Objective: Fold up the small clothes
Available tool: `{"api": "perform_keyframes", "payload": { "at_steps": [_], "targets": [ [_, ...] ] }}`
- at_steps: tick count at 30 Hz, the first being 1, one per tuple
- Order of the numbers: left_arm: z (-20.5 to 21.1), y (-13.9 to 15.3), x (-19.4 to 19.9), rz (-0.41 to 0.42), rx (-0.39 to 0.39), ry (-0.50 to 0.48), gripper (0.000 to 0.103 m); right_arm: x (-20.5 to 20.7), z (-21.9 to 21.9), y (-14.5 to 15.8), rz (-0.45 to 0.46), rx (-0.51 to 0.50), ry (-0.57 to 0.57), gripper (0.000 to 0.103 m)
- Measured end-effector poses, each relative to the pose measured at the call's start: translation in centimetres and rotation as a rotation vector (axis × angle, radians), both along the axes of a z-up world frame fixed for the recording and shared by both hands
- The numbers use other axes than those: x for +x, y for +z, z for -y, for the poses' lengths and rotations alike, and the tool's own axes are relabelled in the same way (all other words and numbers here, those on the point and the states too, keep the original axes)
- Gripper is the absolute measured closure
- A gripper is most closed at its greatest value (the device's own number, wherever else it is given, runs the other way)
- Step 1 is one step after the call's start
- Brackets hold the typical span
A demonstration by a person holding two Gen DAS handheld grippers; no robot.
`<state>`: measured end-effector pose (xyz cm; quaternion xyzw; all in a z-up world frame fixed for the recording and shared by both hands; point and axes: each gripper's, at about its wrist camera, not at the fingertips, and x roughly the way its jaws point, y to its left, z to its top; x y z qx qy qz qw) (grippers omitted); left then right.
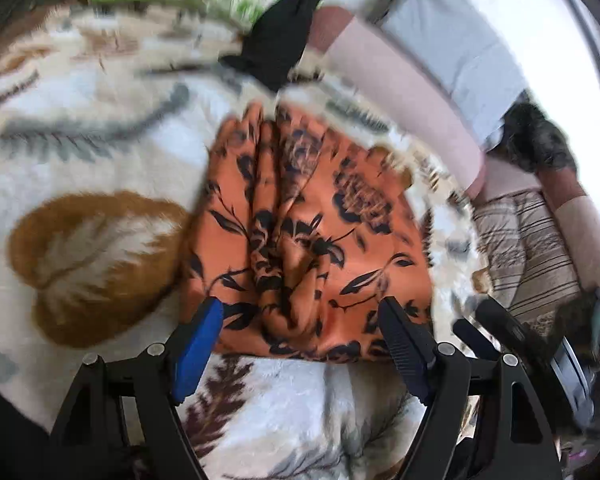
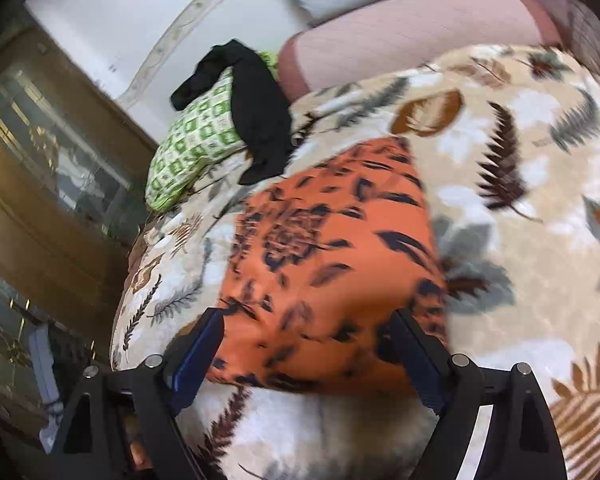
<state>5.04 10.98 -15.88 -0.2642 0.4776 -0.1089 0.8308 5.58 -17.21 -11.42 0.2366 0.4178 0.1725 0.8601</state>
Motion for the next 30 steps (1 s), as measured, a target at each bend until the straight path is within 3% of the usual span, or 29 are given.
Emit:
{"api": "perform_keyframes", "payload": {
  "at_steps": [2, 3, 4, 5, 7, 9, 11, 13, 15, 17, 21, 24, 27, 29, 30],
  "targets": [
    [0.2, -1.0, 1.1, -0.057, -0.045, 0.024, 0.025, -0.3, 0.8, -0.6, -0.017, 0.026, 0.003, 0.016],
    [0.2, -1.1, 1.3, -0.057, -0.067, 0.022, 0.034, -0.2, 0.7, -0.7, -0.018, 0.029, 0.005, 0.016],
    [0.3, -1.3, 1.9, -0.077, -0.075, 0.02, 0.087, -0.1, 0.7, -0.9, -0.016, 0.034, 0.008, 0.016],
    [0.2, -1.3, 2.0, -0.096, -0.058, 0.021, 0.09, 0.1, 0.8, -1.0, -0.016, 0.039, 0.01, 0.016],
    [0.1, 1.5, 0.8, 0.012, -0.012, 0.047, 0.09, 0.5, 1.0, -1.5, -0.028, 0.043, 0.017, 0.016],
    [1.0, 5.0, -1.0, 0.17, 0.134, 0.05, 0.09, 0.6, 1.2, -1.4, -0.022, 0.045, 0.023, 0.016],
    [1.2, 5.8, -2.0, 0.225, 0.192, 0.068, 0.089, 0.9, 1.4, -1.3, -0.016, 0.042, 0.025, 0.016],
    [0.9, 3.4, -1.7, 0.173, 0.248, 0.087, 0.089, 1.1, 1.4, -1.5, -0.02, 0.041, 0.029, 0.016],
    [-0.7, -2.3, 0.0, -0.027, 0.18, 0.086, 0.088, 1.6, 1.1, -2.0, -0.04, 0.028, 0.031, 0.016],
    [-1.5, -3.0, -0.3, -0.007, 0.134, 0.103, 0.087, 2.1, 0.5, -2.5, -0.075, 0.019, 0.05, 0.016],
    [-0.5, -0.3, -0.9, 0.087, 0.216, 0.069, 0.087, 2.4, -0.8, -1.8, -0.047, -0.045, 0.096, 0.016],
    [-1.6, -0.8, -1.2, 0.056, 0.176, 0.088, 0.087, 3.2, -1.2, -1.6, -0.06, -0.035, 0.095, 0.016],
    [-1.5, 0.0, -2.2, 0.101, 0.229, 0.091, 0.087, 3.5, -1.6, -1.2, -0.041, -0.044, 0.093, 0.016],
    [-1.5, -1.3, -2.3, 0.08, 0.249, 0.081, 0.087, 3.8, -2.1, -1.9, -0.058, -0.056, 0.105, 0.016],
    [-1.7, -2.7, -1.5, 0.038, 0.211, 0.086, 0.087, 4.0, -2.3, -2.2, -0.066, -0.067, 0.107, 0.016]
  ]
}}
